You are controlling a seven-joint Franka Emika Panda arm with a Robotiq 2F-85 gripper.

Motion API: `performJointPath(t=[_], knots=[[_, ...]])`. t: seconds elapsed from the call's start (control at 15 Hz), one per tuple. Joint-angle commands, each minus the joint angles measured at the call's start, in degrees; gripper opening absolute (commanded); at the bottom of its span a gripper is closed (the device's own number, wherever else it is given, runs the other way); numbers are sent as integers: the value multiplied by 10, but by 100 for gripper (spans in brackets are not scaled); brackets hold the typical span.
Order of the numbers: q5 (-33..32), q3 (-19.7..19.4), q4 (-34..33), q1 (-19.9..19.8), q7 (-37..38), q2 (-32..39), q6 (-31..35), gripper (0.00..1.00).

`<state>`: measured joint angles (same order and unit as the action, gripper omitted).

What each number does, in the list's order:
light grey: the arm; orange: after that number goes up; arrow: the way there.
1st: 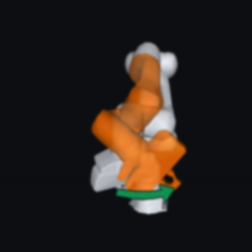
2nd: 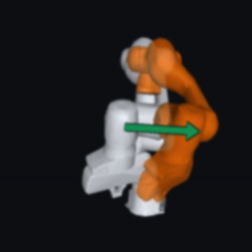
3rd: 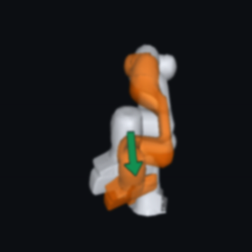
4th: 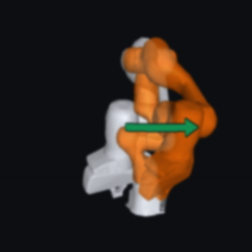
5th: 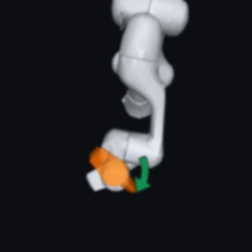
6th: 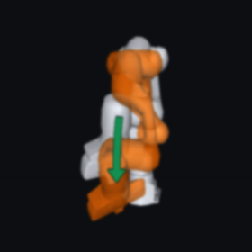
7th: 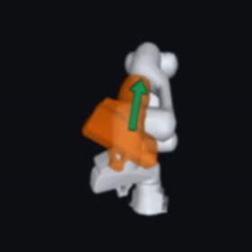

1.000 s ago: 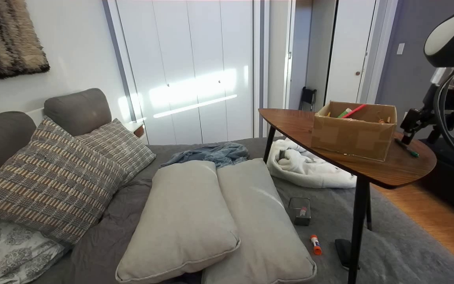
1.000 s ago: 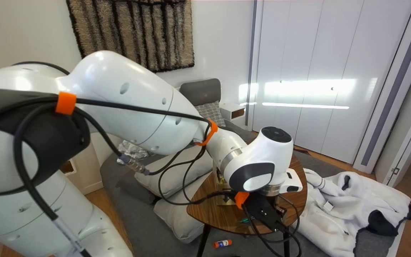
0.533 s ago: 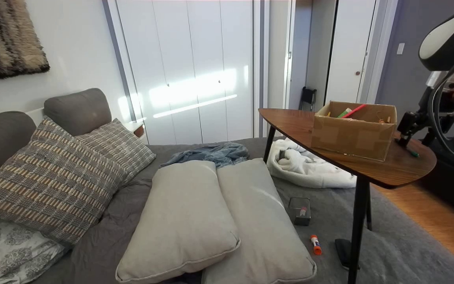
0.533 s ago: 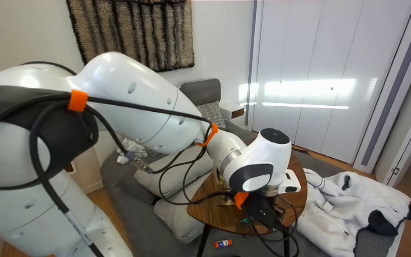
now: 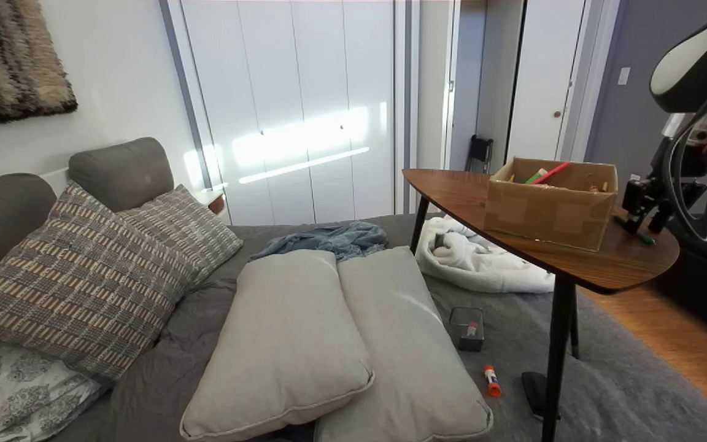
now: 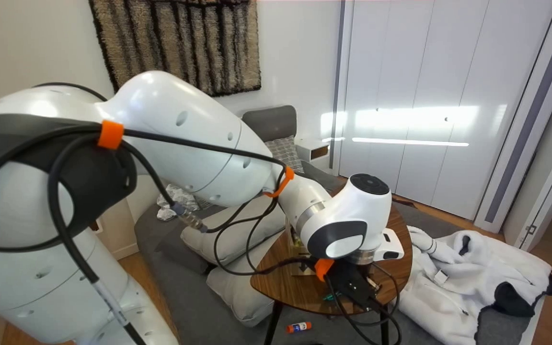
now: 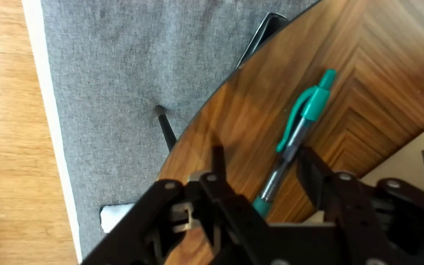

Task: Put the green pen in the brown box.

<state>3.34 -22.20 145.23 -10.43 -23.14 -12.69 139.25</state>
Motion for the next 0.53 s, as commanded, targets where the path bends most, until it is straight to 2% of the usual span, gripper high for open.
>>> performJointPath(t=[0.0, 0.2, 0.47], knots=[[15, 8, -1, -9, -2, 8, 10, 23], [-4, 10, -9, -22, 16, 12, -1, 0], [-21, 12, -12, -35, 36, 10, -13, 3]])
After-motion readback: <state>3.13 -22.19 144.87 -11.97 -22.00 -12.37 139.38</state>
